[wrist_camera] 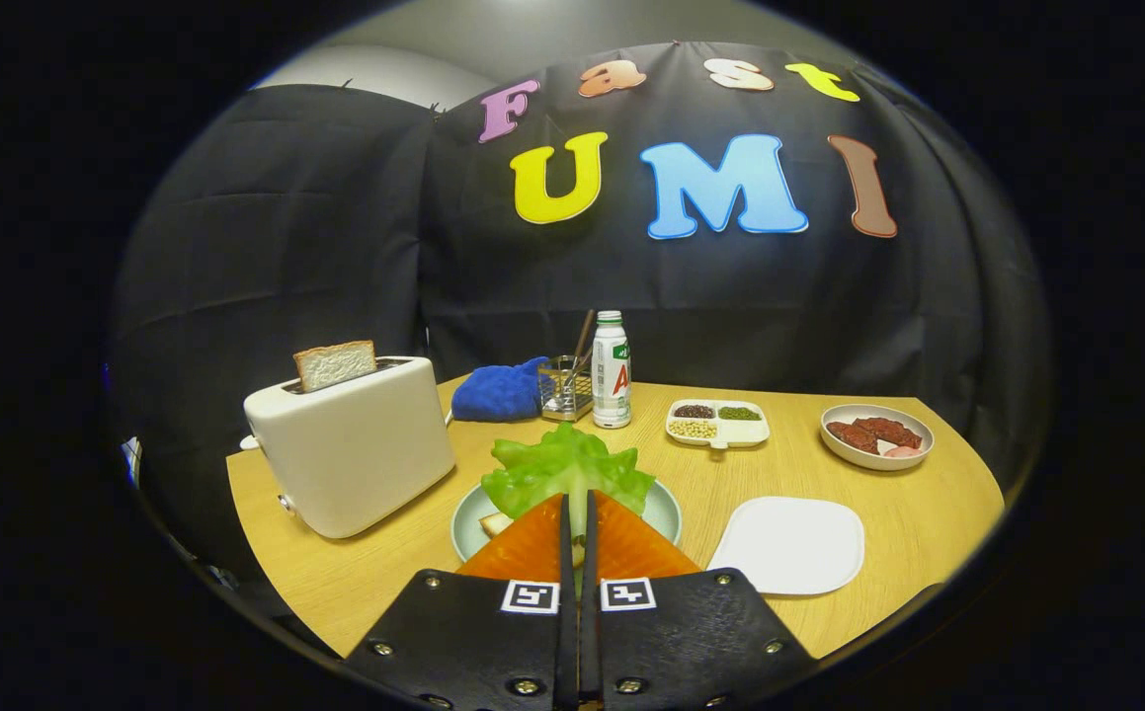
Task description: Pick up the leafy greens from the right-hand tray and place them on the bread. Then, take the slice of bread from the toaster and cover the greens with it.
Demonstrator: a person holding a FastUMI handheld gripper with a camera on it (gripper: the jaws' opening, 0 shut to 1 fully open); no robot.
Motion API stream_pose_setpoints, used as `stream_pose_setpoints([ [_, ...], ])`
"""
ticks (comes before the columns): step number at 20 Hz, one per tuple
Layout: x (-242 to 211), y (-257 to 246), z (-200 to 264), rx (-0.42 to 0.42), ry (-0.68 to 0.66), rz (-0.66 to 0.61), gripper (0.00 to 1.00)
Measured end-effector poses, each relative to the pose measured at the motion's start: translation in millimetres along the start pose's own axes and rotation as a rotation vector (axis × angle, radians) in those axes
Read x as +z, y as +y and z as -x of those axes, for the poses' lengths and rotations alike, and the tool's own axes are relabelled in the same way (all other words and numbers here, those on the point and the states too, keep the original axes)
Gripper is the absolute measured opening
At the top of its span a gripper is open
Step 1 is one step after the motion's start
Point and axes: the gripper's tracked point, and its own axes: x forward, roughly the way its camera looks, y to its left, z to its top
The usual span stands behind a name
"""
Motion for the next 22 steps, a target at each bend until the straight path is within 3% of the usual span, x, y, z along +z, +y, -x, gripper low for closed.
stream_pose_setpoints([
  [18, -52.0, 13.6, -42.0, 0.004, 0.117, -0.011, 0.02],
  [20, -52.5, 9.2, -37.4, -0.011, 0.121, 0.007, 0.09],
  [22, -54.1, -0.2, -36.9, -0.048, 0.120, 0.029, 0.11],
])
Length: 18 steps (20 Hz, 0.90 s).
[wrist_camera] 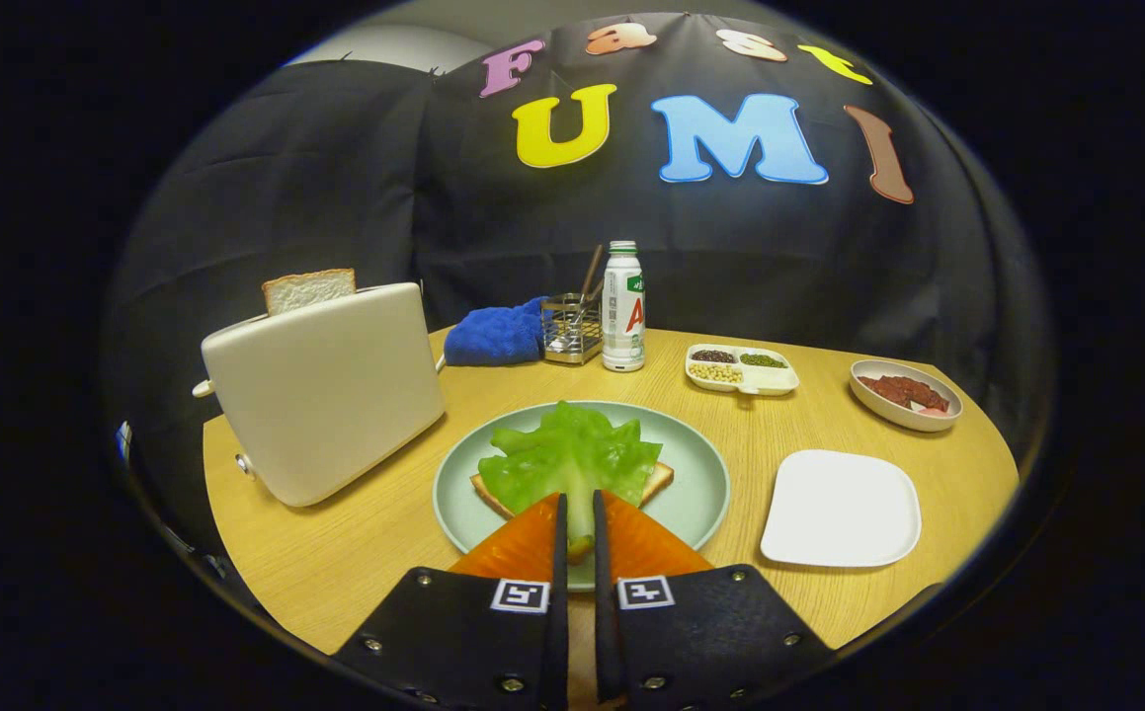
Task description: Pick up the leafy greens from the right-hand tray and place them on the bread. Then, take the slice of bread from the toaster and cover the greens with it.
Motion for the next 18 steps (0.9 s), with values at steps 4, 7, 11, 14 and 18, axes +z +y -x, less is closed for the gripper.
stream_pose_setpoints([
  [4, -3.9, -4.4, 1.6, -0.025, 0.016, 0.008, 0.34],
  [7, -2.1, -11.8, 4.9, -0.062, -0.005, 0.010, 0.41],
  [11, 21.5, -14.9, 22.6, -0.092, -0.112, -0.044, 0.49],
  [14, 47.4, -12.2, 40.1, -0.133, -0.210, -0.052, 0.49],
  [18, 71.7, -8.3, 60.9, -0.229, -0.297, -0.054, 0.49],
])
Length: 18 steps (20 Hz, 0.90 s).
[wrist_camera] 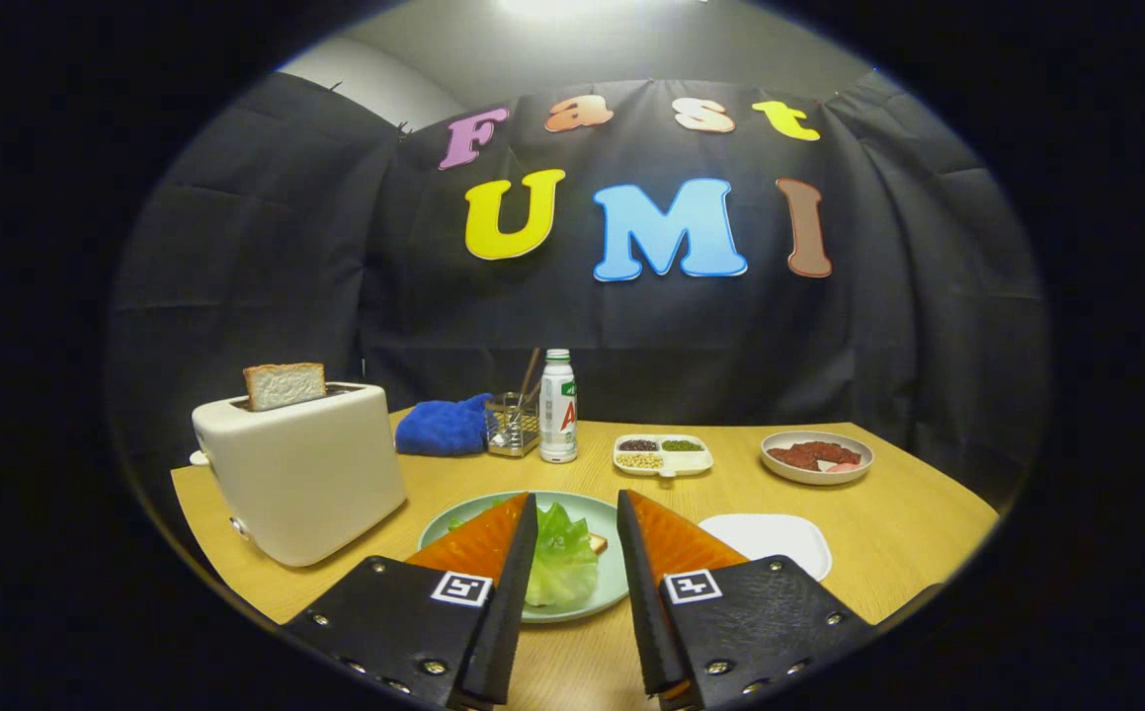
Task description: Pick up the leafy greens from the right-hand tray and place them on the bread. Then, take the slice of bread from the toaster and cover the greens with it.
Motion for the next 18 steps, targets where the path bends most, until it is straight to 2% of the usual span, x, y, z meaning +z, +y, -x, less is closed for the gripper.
stream_pose_setpoints([
  [3, 9.3, 16.7, 7.1, -0.024, 0.003, -0.042, 0.49],
  [5, 15.2, 28.4, 11.1, -0.032, 0.003, -0.024, 0.49],
  [7, 20.2, 52.9, 14.4, 0.026, -0.005, 0.021, 0.49],
  [9, 20.5, 77.9, 17.3, 0.088, 0.002, 0.012, 0.49],
  [14, 30.5, 131.0, 20.6, 0.173, 0.024, -0.073, 0.49],
  [18, 39.4, 164.4, 21.7, 0.230, 0.018, -0.072, 0.49],
])
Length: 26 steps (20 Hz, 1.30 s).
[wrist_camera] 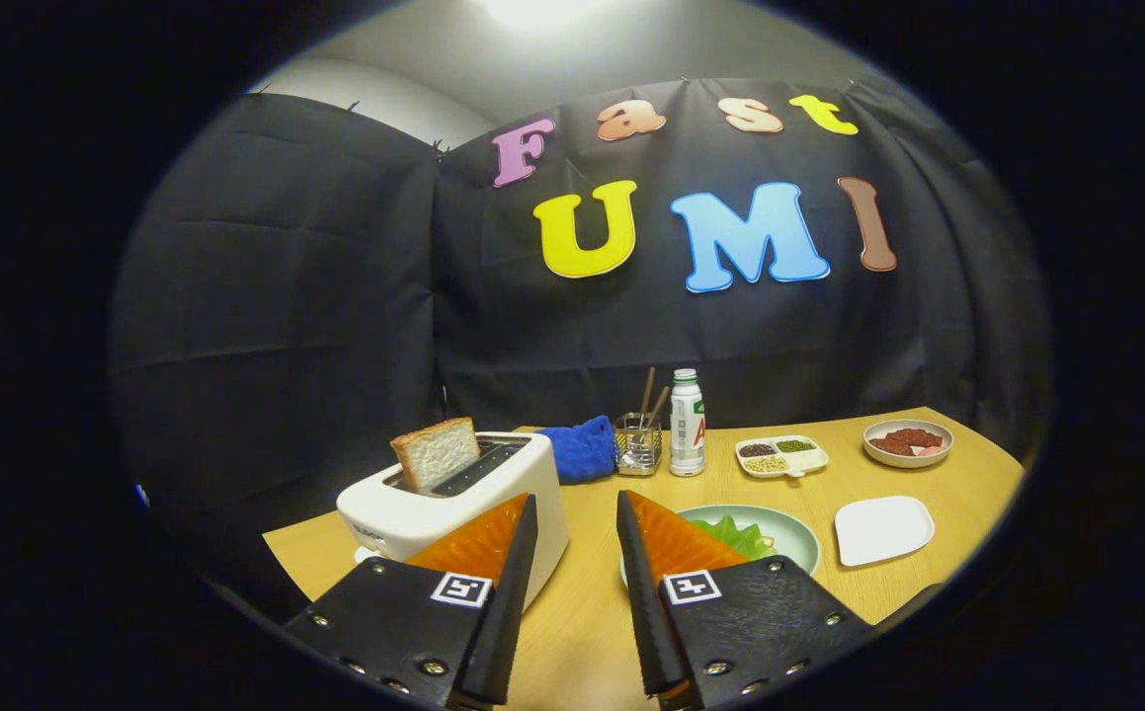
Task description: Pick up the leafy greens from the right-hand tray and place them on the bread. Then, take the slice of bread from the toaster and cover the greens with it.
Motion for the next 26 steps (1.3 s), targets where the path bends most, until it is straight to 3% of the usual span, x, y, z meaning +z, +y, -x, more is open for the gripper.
stream_pose_setpoints([
  [7, 1.4, 60.0, -12.7, 0.079, 0.016, 0.039, 0.49],
  [16, 8.5, 121.9, -46.3, 0.123, 0.003, 0.059, 0.49],
  [26, 3.9, 132.0, -84.6, 0.014, -0.016, 0.102, 0.49],
])
